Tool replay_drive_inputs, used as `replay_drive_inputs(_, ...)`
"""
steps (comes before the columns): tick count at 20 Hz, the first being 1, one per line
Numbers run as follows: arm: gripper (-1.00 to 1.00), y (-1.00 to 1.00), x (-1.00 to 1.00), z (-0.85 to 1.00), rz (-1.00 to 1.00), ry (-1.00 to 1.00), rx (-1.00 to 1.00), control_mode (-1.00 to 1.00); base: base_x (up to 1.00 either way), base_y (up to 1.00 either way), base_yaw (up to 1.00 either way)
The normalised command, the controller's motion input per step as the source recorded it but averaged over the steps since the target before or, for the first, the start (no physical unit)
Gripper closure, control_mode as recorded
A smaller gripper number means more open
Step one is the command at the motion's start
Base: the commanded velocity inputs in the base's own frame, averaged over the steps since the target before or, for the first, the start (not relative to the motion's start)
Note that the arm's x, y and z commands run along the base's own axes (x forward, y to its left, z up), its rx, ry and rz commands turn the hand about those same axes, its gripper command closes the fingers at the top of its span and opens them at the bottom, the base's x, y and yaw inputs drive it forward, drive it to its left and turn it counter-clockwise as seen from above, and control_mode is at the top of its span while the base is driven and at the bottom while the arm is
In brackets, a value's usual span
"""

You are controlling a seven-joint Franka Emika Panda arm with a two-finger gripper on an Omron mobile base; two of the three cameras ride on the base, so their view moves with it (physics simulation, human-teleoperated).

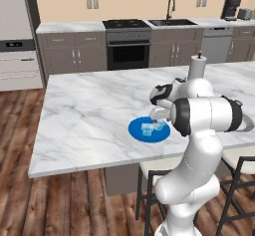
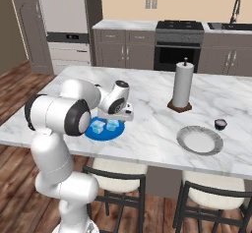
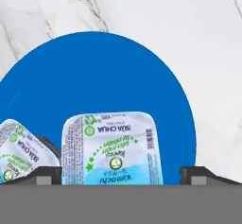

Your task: Place two yogurt containers on each plate.

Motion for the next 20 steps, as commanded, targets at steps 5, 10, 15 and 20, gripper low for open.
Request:
replay_drive_inputs(5,-1.00,-0.01,-0.20,0.37,0.00,0.00,0.00,-1.00,0.00,0.00,0.00)
replay_drive_inputs(10,-1.00,-0.02,-0.26,0.31,0.00,0.00,0.00,-1.00,0.00,0.00,0.00)
replay_drive_inputs(15,-1.00,-0.18,-0.35,0.31,0.00,0.00,0.00,-1.00,0.00,0.00,0.00)
replay_drive_inputs(20,-1.00,-0.38,-0.49,0.25,-0.02,0.00,-0.05,-1.00,0.00,0.00,0.00)
